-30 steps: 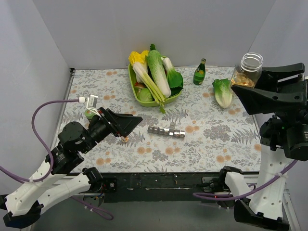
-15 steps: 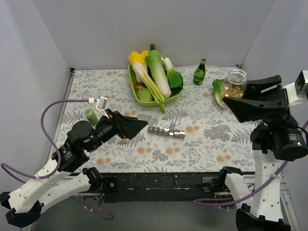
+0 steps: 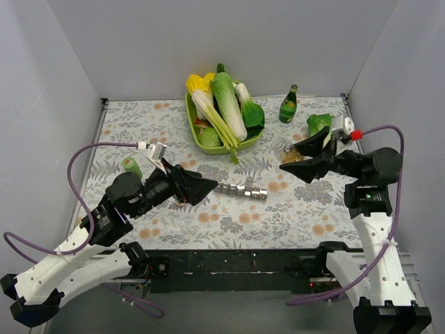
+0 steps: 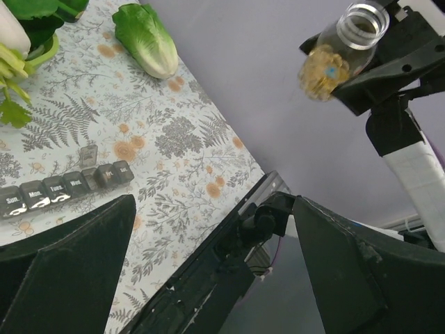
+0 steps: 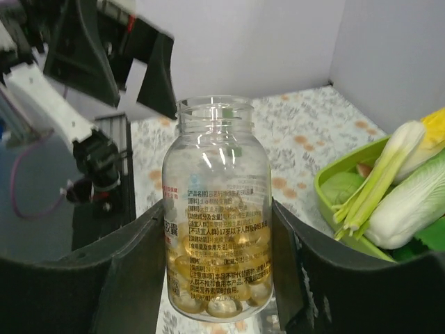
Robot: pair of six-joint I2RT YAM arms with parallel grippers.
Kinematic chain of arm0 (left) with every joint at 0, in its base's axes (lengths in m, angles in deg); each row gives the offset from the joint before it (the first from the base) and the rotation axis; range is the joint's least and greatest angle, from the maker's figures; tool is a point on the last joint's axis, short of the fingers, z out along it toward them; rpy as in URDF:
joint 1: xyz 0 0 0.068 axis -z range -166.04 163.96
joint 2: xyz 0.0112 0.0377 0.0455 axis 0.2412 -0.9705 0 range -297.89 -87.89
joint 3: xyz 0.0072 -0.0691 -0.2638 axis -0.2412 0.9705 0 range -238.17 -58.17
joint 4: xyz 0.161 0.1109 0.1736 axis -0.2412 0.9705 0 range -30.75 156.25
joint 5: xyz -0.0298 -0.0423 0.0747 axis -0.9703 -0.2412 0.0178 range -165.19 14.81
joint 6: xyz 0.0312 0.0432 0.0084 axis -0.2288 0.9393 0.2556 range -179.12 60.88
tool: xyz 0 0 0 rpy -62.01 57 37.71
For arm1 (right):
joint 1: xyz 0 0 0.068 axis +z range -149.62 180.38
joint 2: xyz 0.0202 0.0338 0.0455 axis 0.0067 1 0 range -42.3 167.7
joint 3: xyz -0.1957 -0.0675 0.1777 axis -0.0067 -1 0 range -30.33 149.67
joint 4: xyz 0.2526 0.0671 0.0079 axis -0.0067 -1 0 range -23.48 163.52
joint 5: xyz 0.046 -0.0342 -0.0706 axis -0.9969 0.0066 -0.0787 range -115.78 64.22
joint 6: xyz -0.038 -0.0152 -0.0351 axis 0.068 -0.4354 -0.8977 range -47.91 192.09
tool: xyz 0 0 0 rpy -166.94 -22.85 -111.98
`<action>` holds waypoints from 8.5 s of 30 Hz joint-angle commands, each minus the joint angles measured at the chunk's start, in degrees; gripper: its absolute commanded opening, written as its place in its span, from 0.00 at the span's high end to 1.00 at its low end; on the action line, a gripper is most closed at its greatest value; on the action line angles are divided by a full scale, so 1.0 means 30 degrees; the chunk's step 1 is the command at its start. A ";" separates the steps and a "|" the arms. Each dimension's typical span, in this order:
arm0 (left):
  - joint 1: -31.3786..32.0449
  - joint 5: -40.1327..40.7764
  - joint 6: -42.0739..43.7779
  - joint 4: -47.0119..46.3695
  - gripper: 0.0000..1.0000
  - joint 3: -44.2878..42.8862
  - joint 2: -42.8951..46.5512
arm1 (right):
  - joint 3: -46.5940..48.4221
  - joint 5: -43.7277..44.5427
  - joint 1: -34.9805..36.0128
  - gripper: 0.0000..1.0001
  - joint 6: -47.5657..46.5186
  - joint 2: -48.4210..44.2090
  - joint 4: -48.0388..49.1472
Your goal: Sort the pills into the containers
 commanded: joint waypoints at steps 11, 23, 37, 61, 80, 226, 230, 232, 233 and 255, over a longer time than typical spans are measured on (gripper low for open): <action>-0.0060 0.0287 0.3316 0.1422 0.02 0.1593 0.0551 | -0.2837 -0.0976 0.2927 0.88 -2.2849 0.1070 -1.7460; -0.0060 0.0579 0.4020 0.0428 0.02 0.3586 0.1578 | -0.4333 0.3824 0.3160 0.89 -2.8417 0.5404 -1.8808; -0.0060 0.0667 0.4519 0.0309 0.02 0.4406 0.1988 | -0.3544 0.7784 0.5181 0.89 -2.7716 0.8863 -1.6786; -0.0060 0.0609 0.3991 0.0163 0.02 0.5344 0.3659 | -0.1200 1.2091 0.7789 0.90 -2.5255 1.1881 -1.6609; -0.0060 0.0667 0.3932 0.0280 0.02 0.5637 0.4245 | -0.0086 1.4552 0.9313 0.91 -2.5020 1.2614 -1.8016; -0.0060 0.0550 0.2820 -0.0130 0.02 0.6399 0.5036 | 0.3988 1.8832 1.1775 0.94 -2.4903 1.4256 -2.3114; -0.0060 0.0550 0.2702 -0.0160 0.02 0.6282 0.4948 | 0.3636 1.8275 1.1452 0.94 -2.4786 1.3699 -2.2763; -0.0060 0.0550 0.2585 -0.0189 0.02 0.6252 0.4802 | 0.3432 1.7807 1.1248 0.94 -2.4728 1.3347 -2.2646; -0.0060 0.0550 0.2527 -0.0189 0.02 0.6223 0.4744 | 0.3372 1.7631 1.1131 0.94 -2.4669 1.3201 -2.2587; -0.0089 0.5588 -0.4560 0.6839 0.02 0.3910 0.1172 | 0.1615 0.3403 0.6971 0.94 -2.1771 0.3741 -1.8987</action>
